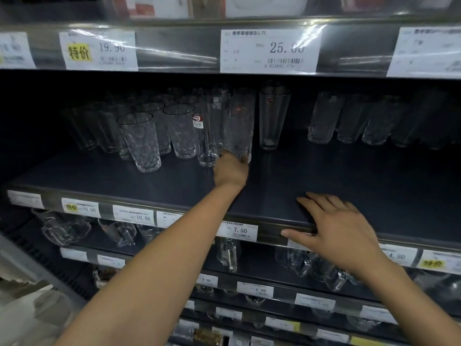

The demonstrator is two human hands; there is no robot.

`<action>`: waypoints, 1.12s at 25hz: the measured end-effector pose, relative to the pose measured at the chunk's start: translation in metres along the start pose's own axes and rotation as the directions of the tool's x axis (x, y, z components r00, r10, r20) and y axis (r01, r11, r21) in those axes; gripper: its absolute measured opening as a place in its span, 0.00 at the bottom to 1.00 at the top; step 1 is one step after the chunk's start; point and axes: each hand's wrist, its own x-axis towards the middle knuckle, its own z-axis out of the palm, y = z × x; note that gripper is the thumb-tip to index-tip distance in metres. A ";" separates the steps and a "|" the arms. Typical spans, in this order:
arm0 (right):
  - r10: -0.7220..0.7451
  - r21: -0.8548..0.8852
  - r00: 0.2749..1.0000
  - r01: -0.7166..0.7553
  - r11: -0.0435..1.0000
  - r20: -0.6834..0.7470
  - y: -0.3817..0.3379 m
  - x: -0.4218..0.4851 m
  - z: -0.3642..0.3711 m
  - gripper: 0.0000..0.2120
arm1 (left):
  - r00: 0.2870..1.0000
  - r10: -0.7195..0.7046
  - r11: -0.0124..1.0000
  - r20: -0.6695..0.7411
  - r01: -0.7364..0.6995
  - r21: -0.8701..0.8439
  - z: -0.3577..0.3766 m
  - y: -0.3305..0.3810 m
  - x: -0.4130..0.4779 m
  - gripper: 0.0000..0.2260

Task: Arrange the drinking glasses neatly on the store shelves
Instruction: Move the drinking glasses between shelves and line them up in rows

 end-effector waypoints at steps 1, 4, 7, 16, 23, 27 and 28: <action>0.001 0.003 1.000 -0.001 1.000 0.002 0.000 0.001 0.001 0.47 | 1.000 -0.006 1.000 0.015 0.006 -0.001 -0.001 0.001 0.000 0.17; 0.004 -0.003 1.000 -0.004 1.000 -0.001 0.000 0.001 0.001 0.47 | 0.999 -0.022 1.000 0.042 0.023 -0.021 -0.003 0.003 0.001 0.19; 0.007 0.005 1.000 -0.007 1.000 -0.006 0.000 0.000 0.001 0.47 | 0.994 -0.070 0.991 0.085 0.079 -0.105 -0.006 0.005 0.002 0.14; 0.020 0.020 1.000 -0.019 1.000 -0.017 -0.001 0.001 0.001 0.47 | 0.971 -0.187 0.961 0.151 0.212 -0.176 -0.008 0.015 0.004 0.18; 0.023 0.024 0.999 -0.023 0.999 -0.024 -0.001 0.000 0.001 0.47 | 0.960 -0.232 0.952 0.158 0.257 -0.164 -0.009 0.020 0.004 0.20; 0.022 0.022 0.999 -0.021 1.000 -0.030 -0.001 0.000 0.001 0.47 | 0.959 -0.236 0.952 0.157 0.261 -0.162 -0.008 0.022 0.005 0.21; 0.022 0.022 0.999 -0.021 1.000 -0.034 -0.001 0.000 0.002 0.47 | 0.958 -0.238 0.950 0.158 0.263 -0.167 -0.008 0.022 0.005 0.21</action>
